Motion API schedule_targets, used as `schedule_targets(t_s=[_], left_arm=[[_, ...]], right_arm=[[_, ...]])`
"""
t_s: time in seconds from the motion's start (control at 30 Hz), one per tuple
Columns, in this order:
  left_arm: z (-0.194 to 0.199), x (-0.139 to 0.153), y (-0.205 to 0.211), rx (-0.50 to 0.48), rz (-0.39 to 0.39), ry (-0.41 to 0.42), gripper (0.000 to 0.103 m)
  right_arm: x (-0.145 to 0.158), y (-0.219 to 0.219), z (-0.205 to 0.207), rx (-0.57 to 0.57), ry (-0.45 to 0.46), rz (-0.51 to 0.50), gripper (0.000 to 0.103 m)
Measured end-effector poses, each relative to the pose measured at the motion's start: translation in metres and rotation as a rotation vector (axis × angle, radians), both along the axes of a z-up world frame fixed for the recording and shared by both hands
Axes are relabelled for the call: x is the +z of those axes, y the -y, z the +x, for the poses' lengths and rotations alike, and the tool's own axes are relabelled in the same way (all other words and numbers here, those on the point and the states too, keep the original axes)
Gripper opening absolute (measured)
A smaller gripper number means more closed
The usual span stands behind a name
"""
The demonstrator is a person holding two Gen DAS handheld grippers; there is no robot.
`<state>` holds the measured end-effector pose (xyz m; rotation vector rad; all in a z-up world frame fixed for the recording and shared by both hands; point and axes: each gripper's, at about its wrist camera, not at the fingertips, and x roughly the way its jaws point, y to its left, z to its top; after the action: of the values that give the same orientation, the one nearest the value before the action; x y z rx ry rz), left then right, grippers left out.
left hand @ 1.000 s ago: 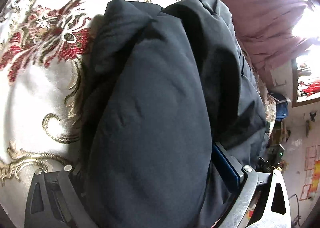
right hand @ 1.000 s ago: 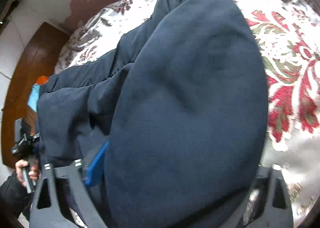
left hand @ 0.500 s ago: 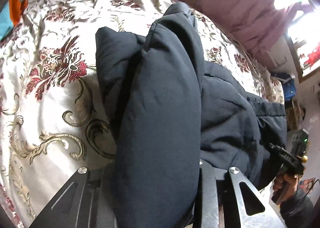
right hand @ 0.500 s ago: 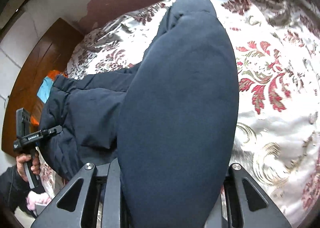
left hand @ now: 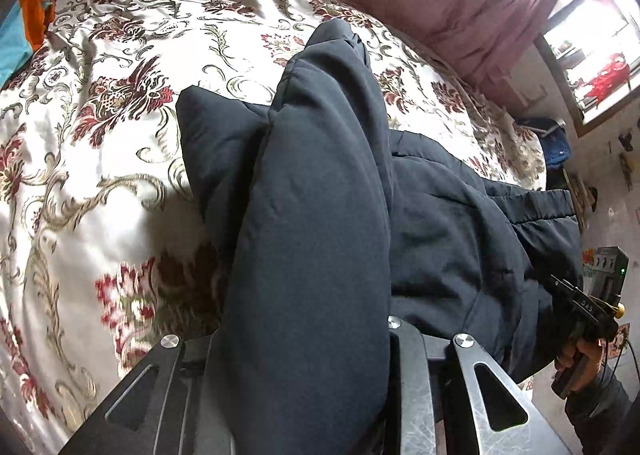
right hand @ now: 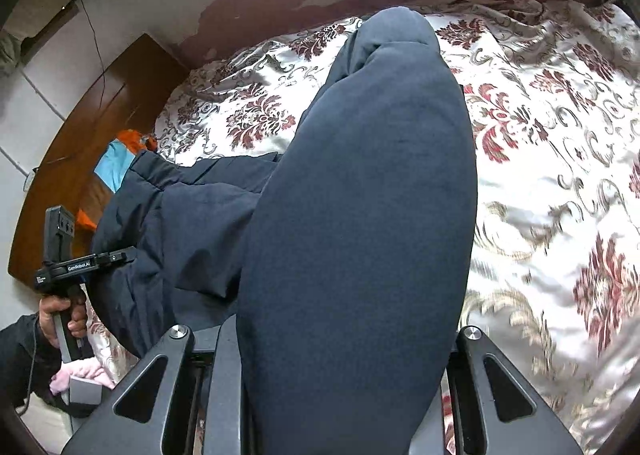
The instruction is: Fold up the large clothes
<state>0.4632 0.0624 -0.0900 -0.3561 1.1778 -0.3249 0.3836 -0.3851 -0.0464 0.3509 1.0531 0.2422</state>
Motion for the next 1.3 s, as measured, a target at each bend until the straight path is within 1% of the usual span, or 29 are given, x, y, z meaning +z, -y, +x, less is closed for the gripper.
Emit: schedule_targets(t_s=[0.1, 0.2, 0.27, 0.4, 0.6, 0.67, 0.8, 0.83, 0.9, 0.93, 0.97, 1.0, 1.03, 1.07, 1.1, 1.13, 1.17, 1.2, 1.23, 1.27, 1.3], left_arm=[[-0.015, 0.004, 0.0, -0.005, 0.002, -0.007, 0.025], [-0.028, 0.003, 0.0, -0.004, 0.008, -0.015, 0.025], [-0.036, -0.001, -0.001, -0.006, 0.013, -0.025, 0.025], [-0.048, -0.019, -0.003, 0.003, 0.02, -0.062, 0.025], [-0.058, -0.032, -0.007, 0.022, 0.012, -0.065, 0.025], [-0.058, -0.034, -0.005, 0.018, 0.017, -0.065, 0.025], [-0.055, -0.036, -0.005, 0.008, 0.019, -0.086, 0.029], [-0.055, -0.036, -0.006, 0.01, 0.02, -0.096, 0.029], [-0.053, -0.039, -0.006, 0.021, 0.03, -0.119, 0.033], [-0.053, -0.04, -0.006, 0.027, 0.033, -0.131, 0.034], [-0.052, -0.042, -0.007, 0.033, 0.034, -0.144, 0.036], [-0.051, -0.044, -0.008, 0.049, 0.043, -0.164, 0.039], [-0.051, -0.046, -0.009, 0.06, 0.046, -0.173, 0.041], [-0.051, -0.047, -0.011, 0.074, 0.046, -0.178, 0.045], [-0.052, -0.048, -0.012, 0.087, 0.055, -0.179, 0.057], [-0.053, -0.048, -0.013, 0.097, 0.065, -0.174, 0.064], [-0.054, -0.047, -0.014, 0.106, 0.069, -0.163, 0.071], [-0.055, -0.046, -0.016, 0.117, 0.063, -0.156, 0.071], [-0.057, -0.045, -0.018, 0.129, 0.056, -0.154, 0.072], [-0.058, -0.045, -0.019, 0.14, 0.055, -0.149, 0.079], [-0.06, -0.041, -0.02, 0.159, 0.065, -0.128, 0.091]], right_arm=[[-0.001, -0.001, -0.014, -0.008, -0.006, 0.009, 0.024], [-0.01, -0.001, -0.024, -0.023, -0.026, 0.02, 0.024], [-0.02, -0.001, -0.03, -0.03, -0.049, 0.021, 0.024], [-0.04, -0.006, -0.038, -0.029, -0.09, 0.007, 0.025], [-0.053, -0.008, -0.048, -0.064, -0.097, 0.002, 0.026], [-0.057, -0.007, -0.048, -0.089, -0.114, -0.012, 0.032], [-0.068, -0.005, -0.051, -0.126, -0.146, -0.043, 0.038], [-0.07, -0.004, -0.051, -0.127, -0.146, -0.046, 0.041], [-0.071, -0.005, -0.051, -0.127, -0.147, -0.074, 0.048], [-0.071, -0.006, -0.051, -0.127, -0.147, -0.095, 0.054], [-0.072, -0.007, -0.052, -0.124, -0.145, -0.111, 0.059], [-0.071, -0.008, -0.052, -0.121, -0.144, -0.119, 0.06], [-0.071, -0.009, -0.052, -0.117, -0.141, -0.131, 0.066], [-0.07, -0.01, -0.053, -0.116, -0.138, -0.14, 0.074], [-0.069, -0.011, -0.053, -0.117, -0.132, -0.154, 0.078], [-0.068, -0.011, -0.053, -0.12, -0.12, -0.163, 0.081], [-0.066, -0.009, -0.053, -0.123, -0.111, -0.168, 0.081], [-0.064, -0.008, -0.053, -0.124, -0.104, -0.174, 0.081], [-0.063, -0.007, -0.054, -0.126, -0.091, -0.187, 0.087], [-0.06, -0.006, -0.055, -0.126, -0.077, -0.201, 0.097], [-0.056, -0.006, -0.057, -0.129, -0.041, -0.227, 0.099]])
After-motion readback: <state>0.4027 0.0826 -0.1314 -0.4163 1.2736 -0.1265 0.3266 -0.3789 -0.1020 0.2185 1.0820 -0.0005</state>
